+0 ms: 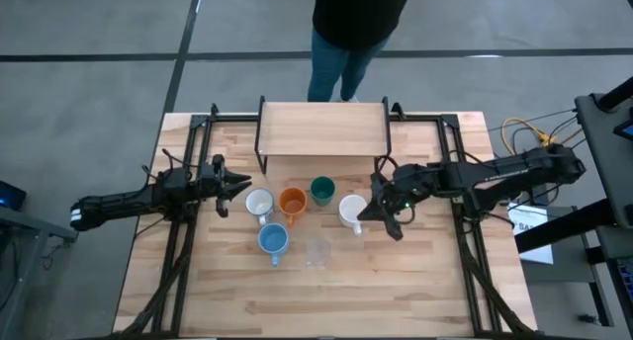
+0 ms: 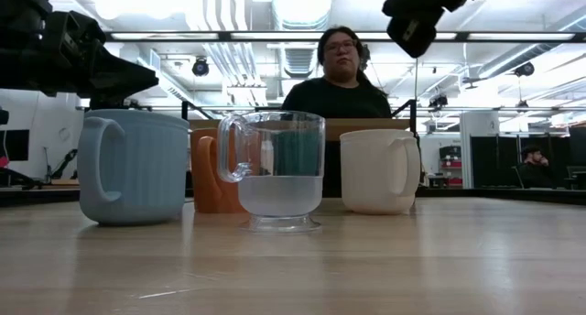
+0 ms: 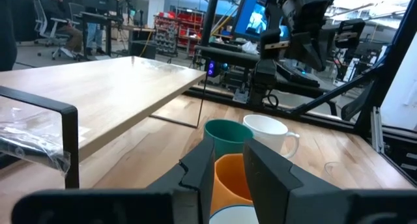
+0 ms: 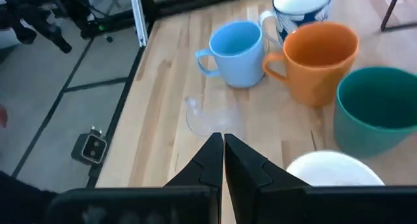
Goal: Stack small to large cups/mugs on shelf
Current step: Put the transparent mug on the shelf
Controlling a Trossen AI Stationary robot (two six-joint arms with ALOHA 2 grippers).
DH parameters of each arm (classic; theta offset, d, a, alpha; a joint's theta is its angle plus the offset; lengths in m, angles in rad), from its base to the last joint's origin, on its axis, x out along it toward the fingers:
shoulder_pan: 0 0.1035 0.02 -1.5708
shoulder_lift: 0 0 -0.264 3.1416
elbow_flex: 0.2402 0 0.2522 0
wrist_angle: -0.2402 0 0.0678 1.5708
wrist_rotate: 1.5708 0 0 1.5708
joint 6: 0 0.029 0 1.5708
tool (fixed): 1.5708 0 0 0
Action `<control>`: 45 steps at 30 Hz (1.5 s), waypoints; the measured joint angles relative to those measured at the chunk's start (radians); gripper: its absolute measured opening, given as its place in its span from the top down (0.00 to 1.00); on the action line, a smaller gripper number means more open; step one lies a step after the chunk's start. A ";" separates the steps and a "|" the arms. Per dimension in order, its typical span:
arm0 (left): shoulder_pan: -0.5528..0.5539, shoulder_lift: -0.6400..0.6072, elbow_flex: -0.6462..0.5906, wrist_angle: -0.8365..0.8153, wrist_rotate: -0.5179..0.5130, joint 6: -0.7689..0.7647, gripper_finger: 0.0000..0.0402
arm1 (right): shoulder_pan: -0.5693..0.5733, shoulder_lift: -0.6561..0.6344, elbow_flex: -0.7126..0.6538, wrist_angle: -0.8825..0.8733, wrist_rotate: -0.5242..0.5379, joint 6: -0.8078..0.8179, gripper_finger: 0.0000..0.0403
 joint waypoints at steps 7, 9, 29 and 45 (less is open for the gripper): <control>0.000 -0.001 0.000 -0.002 0.000 0.000 0.83 | -0.008 0.033 0.058 -0.093 -0.007 -0.039 0.98; 0.000 0.001 0.000 0.002 0.000 0.000 0.83 | -0.008 0.044 0.064 -0.110 -0.008 -0.039 0.98; 0.000 0.006 0.000 0.000 0.000 0.000 0.83 | -0.008 0.160 0.157 -0.148 -0.041 -0.068 0.98; 0.000 0.006 0.000 -0.001 0.000 0.000 0.83 | -0.008 0.294 0.278 -0.152 -0.117 -0.129 0.98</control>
